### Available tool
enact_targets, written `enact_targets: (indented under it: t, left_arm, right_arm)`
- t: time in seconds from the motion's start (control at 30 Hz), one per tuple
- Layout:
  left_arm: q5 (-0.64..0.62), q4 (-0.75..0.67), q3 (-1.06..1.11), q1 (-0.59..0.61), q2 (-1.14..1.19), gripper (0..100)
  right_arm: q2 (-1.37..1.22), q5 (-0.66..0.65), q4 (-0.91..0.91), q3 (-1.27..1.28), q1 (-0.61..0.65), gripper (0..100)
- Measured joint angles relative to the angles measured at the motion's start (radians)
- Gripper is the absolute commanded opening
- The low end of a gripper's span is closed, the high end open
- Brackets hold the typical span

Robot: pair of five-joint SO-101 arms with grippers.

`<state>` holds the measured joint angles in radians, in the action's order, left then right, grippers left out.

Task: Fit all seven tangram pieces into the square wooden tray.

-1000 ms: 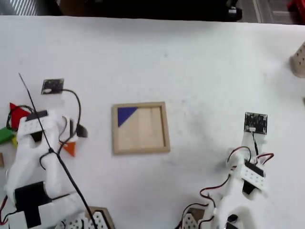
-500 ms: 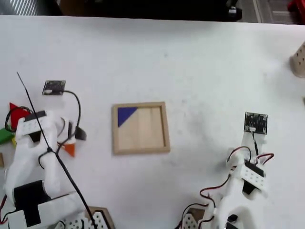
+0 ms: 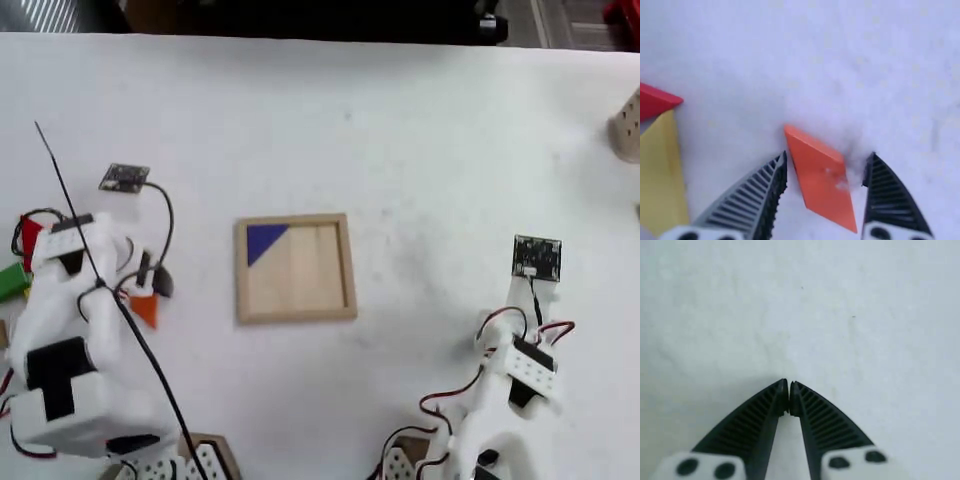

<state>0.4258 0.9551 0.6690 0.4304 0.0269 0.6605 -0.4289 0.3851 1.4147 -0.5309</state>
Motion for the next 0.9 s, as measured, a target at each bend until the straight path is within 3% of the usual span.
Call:
enact_targets:
  t: [0.27,0.67,0.9]
  left_arm:
    - [0.049,0.092,-0.117,0.002,0.097,24]
    - [0.173,0.028,0.078,-0.018,-0.074,24]
    - [0.173,0.124,-0.063,-0.031,0.066,11]
  right_arm:
    - [0.0,0.0,-0.012,0.003,0.0,2.1]
    - [0.0,0.0,-0.018,0.003,0.0,2.1]
    - [0.0,0.0,-0.018,0.003,0.0,2.1]
